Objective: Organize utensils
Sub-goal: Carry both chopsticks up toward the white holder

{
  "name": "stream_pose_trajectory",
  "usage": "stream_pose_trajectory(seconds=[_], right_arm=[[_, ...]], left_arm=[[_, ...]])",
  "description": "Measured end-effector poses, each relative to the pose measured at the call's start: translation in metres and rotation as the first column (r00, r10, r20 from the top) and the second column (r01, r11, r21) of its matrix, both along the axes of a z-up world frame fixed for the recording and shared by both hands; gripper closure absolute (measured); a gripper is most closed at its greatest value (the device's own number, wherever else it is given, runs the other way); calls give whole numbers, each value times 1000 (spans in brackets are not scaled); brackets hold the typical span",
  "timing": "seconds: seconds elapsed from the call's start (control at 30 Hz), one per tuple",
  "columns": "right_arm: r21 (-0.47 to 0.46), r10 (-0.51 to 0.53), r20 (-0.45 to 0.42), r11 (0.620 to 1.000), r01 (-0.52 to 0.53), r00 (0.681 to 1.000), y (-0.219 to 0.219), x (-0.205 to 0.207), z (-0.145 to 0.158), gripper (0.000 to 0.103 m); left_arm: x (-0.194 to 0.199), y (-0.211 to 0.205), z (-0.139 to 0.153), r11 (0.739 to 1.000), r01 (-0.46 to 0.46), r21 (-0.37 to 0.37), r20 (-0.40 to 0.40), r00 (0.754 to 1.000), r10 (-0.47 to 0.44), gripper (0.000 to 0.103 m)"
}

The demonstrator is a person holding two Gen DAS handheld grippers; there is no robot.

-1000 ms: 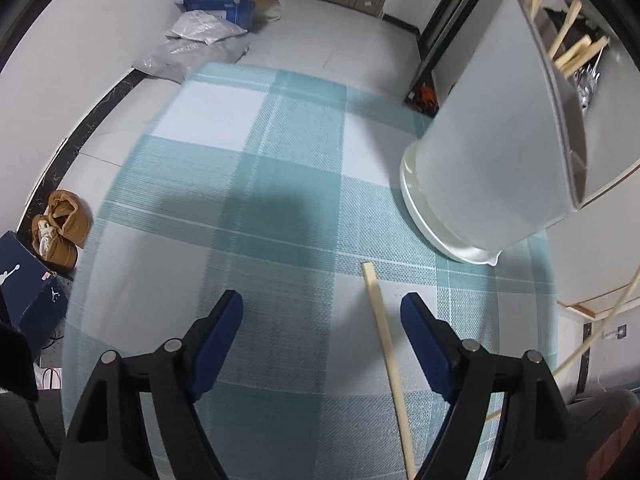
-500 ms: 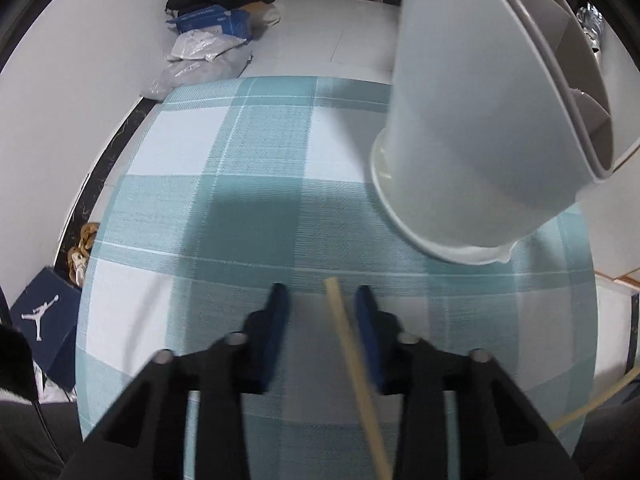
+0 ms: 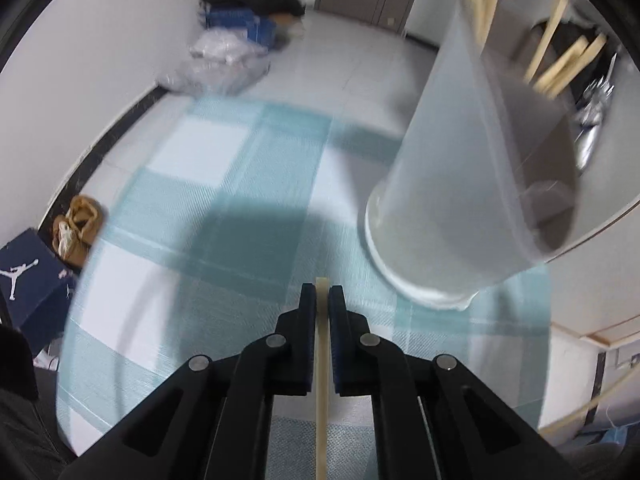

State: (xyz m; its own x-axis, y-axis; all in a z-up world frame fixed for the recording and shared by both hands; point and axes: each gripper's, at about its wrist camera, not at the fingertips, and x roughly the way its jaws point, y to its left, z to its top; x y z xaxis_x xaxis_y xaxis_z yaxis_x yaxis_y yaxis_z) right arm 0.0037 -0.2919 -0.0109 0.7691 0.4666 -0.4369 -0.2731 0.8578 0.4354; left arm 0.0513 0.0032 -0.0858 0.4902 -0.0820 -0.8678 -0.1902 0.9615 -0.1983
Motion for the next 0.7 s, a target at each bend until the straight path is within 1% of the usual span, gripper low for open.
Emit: stream_pose_trajectory(seconds=[0.07,0.13,0.27,0.4,0.57,0.7], right_arm=[[-19,3,12,1000,-2,1000,5,-2,2,97],[-44,13,24,999,-12,1000,12,-3,2,97],[-88,32,39,996,-28,999,27,-7,0,97],[-124,45,53,992,-39,998,41,-11,-3,97],[-145,42,57,989,-33,997,48,-13,-5,97],[-159,32,67,987,-21,997,52,-15,-3,97]], left_arm=[[-11,4,18,999,-2,-35,75,997,4,100],[-18,6,31,998,4,-61,129,992,4,100],[-33,7,56,997,37,-74,236,972,-19,100],[-37,6,69,995,76,-70,292,955,-52,100],[-45,9,79,989,134,-62,327,939,-106,100],[-55,8,88,987,156,-46,356,925,-130,100]])
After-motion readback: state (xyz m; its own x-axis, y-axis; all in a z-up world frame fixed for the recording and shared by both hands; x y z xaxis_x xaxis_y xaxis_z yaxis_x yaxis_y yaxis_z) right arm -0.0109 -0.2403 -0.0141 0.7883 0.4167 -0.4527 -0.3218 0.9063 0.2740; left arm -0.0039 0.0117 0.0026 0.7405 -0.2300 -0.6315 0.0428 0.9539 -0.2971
